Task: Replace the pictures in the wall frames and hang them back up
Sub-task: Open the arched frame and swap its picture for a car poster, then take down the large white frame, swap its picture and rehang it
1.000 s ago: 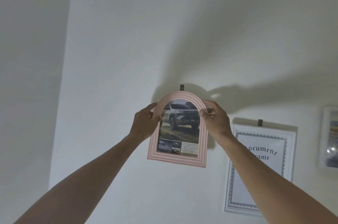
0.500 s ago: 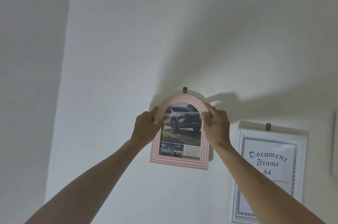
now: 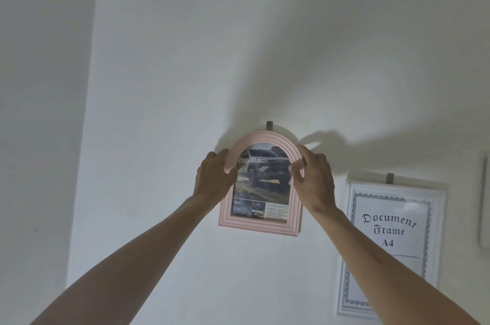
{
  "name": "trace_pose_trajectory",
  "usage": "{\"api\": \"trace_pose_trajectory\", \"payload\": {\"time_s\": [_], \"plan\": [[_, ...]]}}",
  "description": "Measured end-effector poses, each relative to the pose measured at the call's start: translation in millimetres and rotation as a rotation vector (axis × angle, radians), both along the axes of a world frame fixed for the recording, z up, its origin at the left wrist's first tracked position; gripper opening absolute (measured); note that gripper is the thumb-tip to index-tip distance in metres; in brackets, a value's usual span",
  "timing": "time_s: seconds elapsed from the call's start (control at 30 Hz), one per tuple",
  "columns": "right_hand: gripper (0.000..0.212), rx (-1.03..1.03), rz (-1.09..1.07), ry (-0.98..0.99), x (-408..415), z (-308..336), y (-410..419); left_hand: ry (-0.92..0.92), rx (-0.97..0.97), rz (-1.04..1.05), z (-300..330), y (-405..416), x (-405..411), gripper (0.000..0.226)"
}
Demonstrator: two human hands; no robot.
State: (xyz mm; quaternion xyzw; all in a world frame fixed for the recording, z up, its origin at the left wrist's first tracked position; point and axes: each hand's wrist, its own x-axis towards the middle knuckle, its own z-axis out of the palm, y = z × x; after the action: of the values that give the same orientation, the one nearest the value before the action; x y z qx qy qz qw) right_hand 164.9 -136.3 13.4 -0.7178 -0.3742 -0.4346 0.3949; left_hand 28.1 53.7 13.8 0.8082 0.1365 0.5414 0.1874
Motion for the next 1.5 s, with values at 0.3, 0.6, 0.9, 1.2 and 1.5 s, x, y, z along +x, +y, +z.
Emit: {"api": "trace_pose_trajectory", "payload": {"time_s": [0.3, 0.6, 0.9, 1.2, 1.5], "plan": [[0.040, 0.010, 0.050, 0.018, 3, 2, -10, -0.002, -0.035, 0.013, 0, -3, 1, 0.048], [0.049, 0.103, -0.023, -0.004, -6, -4, -65, -0.206, 0.098, 0.131, -13, -45, 1, 0.058], [0.050, 0.197, -0.151, 0.025, 37, -31, -185, -0.159, 0.210, -0.211, -57, -169, 47, 0.047], [0.069, 0.151, -0.124, 0.419, 91, -79, -285, 0.143, -0.272, -0.320, -91, -230, 99, 0.063], [0.064, 0.043, 0.179, 0.628, 113, -122, -303, 0.182, -0.387, -0.291, -122, -256, 112, 0.051]]}}
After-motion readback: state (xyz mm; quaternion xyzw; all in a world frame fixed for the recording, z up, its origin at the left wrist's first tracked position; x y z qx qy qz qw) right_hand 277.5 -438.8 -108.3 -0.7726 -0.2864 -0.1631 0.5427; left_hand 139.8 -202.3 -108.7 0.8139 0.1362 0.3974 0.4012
